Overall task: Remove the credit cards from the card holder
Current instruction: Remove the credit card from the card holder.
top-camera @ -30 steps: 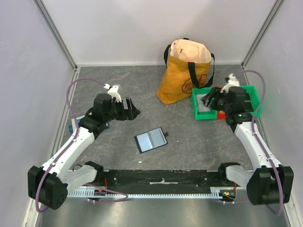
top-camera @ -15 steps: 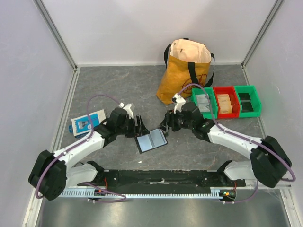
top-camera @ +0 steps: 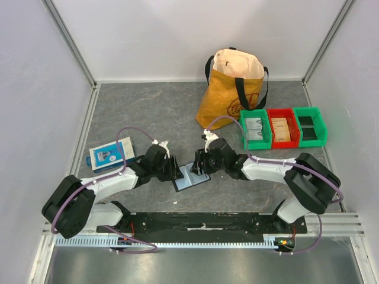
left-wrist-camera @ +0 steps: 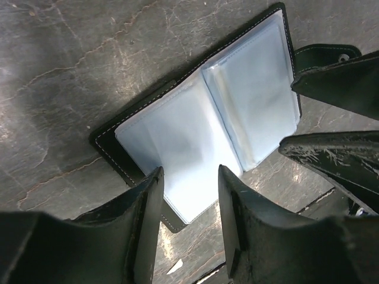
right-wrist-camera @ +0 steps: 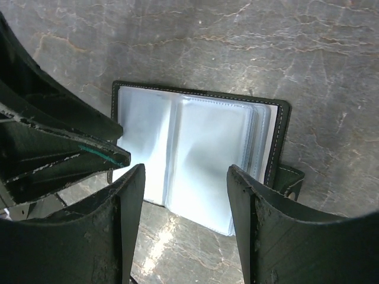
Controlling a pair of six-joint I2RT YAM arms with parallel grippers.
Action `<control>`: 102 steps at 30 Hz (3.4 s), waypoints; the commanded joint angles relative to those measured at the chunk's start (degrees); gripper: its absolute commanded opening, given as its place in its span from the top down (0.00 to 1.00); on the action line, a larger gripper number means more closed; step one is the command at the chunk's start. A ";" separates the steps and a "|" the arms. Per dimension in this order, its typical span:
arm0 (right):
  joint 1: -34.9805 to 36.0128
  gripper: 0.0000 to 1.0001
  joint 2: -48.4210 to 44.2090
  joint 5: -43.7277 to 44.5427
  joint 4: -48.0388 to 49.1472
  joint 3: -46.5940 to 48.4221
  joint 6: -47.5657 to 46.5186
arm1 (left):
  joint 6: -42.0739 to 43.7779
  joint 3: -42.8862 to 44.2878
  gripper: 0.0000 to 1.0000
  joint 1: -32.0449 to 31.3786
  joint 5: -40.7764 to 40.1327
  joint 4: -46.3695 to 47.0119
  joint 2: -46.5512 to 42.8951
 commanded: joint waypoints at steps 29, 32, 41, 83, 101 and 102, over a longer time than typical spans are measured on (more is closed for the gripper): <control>2.81 0.42 0.52 8.10 -4.62 2.27 -4.14 | -4.23 -4.86 0.69 -2.23 -3.72 0.93 -1.26; 2.90 0.42 -0.09 8.36 -4.97 2.79 -4.23 | -4.14 -4.86 0.69 -2.14 -3.63 0.93 -1.17; 3.25 0.41 -1.32 10.47 -6.55 4.38 -5.55 | -4.05 -4.68 0.69 -2.14 -3.54 1.02 -0.91; 4.22 0.53 2.37 9.42 -5.41 3.15 -5.20 | -3.88 -4.59 0.70 -2.23 -3.02 1.19 -0.29; 6.94 0.62 1.57 -3.59 -0.40 6.22 -3.18 | -5.28 -5.47 0.70 -2.32 -4.77 0.84 -3.71; 7.38 0.62 2.10 -4.02 -0.05 6.48 -3.09 | -5.72 -5.73 0.69 -2.23 -5.21 0.41 -4.68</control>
